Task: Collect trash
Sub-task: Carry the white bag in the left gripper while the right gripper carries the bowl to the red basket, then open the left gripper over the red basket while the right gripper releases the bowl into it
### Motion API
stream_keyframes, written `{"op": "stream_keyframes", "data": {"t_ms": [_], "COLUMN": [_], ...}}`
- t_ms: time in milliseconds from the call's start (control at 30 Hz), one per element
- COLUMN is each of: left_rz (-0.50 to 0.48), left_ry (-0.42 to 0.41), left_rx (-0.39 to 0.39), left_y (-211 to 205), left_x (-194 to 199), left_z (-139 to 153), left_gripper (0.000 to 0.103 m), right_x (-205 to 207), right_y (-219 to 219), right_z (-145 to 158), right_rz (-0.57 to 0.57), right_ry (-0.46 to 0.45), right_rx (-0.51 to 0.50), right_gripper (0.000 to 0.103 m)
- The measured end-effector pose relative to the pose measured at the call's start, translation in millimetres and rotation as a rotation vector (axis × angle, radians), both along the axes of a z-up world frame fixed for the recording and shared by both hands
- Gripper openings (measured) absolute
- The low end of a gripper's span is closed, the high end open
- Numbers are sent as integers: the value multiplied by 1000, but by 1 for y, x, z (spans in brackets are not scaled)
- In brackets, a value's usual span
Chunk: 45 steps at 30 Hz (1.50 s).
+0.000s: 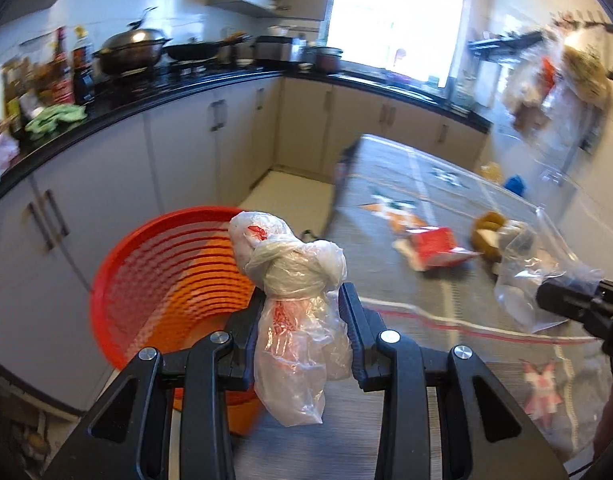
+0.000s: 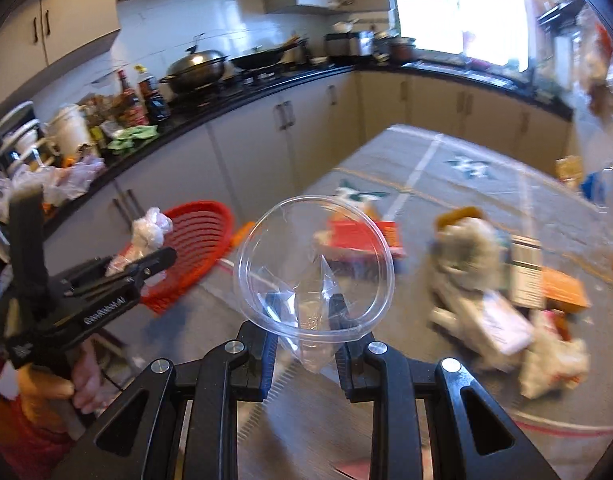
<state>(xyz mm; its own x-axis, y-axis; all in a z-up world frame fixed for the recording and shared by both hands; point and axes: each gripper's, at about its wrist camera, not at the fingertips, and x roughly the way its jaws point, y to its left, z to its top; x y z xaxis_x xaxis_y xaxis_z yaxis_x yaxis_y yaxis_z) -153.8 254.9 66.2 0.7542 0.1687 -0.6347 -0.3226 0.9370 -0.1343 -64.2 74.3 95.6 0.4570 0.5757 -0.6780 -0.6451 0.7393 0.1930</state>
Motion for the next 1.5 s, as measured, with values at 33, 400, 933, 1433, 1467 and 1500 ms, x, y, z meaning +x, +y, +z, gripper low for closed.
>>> {"op": "stream_keyframes", "data": {"t_ms": [33, 400, 933, 1433, 1467, 1500], "left_rz": [24, 121, 139, 151, 148, 145], "left_ry": [6, 64, 101, 81, 79, 76], "left_rx": [1, -32, -45, -57, -55, -51], "left_y": [11, 75, 90, 89, 86, 84], "left_x": [-2, -6, 1, -6, -6, -6], "left_z": [-2, -26, -50, -44, -42, -40], "left_gripper": [34, 34, 39, 57, 58, 58], "right_x": [4, 27, 43, 37, 36, 35], "right_y": [9, 112, 190, 163, 158, 153], "right_z": [-1, -12, -50, -36, -35, -34], "right_rz": [17, 180, 223, 199, 195, 190], "right_ry": [18, 148, 241, 220, 221, 223], "right_rx": [10, 59, -5, 38, 42, 48], "right_gripper": [27, 28, 31, 50, 50, 50]}}
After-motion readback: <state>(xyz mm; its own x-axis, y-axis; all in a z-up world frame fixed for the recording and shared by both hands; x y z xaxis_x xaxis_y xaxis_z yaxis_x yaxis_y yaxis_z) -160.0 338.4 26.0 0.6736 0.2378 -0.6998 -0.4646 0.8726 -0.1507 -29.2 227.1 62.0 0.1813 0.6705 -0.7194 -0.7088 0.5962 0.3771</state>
